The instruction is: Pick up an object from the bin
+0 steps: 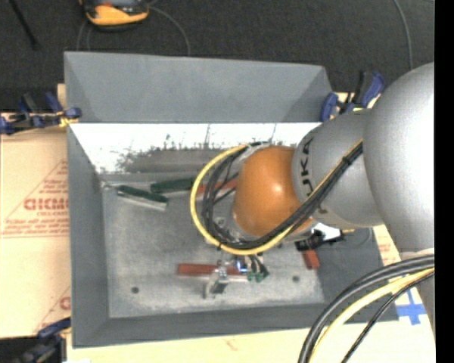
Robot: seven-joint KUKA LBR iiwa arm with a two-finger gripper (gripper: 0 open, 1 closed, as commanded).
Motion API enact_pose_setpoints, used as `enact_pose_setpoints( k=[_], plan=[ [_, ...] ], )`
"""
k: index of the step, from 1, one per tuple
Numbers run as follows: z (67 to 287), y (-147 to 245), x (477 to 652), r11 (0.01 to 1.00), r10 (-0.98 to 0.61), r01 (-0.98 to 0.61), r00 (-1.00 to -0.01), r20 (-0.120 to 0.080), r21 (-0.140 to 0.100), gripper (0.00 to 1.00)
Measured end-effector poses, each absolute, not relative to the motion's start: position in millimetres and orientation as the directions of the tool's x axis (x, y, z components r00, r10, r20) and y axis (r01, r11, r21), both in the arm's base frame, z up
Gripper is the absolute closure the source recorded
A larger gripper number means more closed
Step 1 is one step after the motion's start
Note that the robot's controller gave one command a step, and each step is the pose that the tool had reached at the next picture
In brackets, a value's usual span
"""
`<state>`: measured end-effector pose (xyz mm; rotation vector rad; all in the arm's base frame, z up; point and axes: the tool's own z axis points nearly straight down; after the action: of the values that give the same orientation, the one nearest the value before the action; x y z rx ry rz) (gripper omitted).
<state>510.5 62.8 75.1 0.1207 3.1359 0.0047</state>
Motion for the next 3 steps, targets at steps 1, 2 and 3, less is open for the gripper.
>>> enact_pose_setpoints(
  k=[1,2,3],
  plan=[
    [78.2,53.1,497.3,0.904,0.427,0.427,-0.904,0.006,0.009,1.0],
    [78.2,53.1,497.4,0.904,0.427,0.427,-0.904,0.006,0.009,1.0],
    [80.5,53.4,496.2,0.904,0.426,0.427,-0.904,0.01,0.006,1.0]
  ],
)
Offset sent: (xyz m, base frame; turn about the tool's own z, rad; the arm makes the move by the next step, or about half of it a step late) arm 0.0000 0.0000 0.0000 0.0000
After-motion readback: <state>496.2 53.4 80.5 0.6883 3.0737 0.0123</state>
